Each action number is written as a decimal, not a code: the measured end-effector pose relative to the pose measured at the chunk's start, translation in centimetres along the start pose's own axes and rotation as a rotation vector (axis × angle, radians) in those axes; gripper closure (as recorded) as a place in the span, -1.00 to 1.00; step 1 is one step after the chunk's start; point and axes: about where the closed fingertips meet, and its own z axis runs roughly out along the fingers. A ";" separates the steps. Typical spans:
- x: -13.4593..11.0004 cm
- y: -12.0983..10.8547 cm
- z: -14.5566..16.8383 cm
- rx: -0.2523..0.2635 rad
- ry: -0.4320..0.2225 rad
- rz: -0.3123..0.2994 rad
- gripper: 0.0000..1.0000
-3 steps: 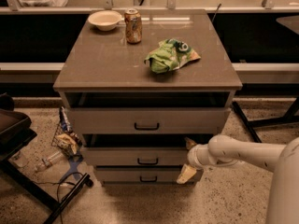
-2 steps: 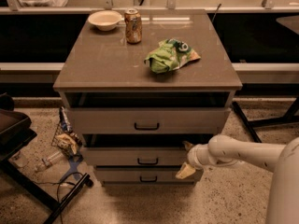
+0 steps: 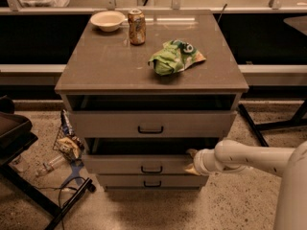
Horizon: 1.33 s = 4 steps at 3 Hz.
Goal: Open middle drawer
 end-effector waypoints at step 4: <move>0.3 2.2 -2.1 -0.030 0.036 0.009 1.00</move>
Offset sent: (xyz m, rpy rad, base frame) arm -0.1881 -0.0585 0.0269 -0.1896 0.2354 -0.1379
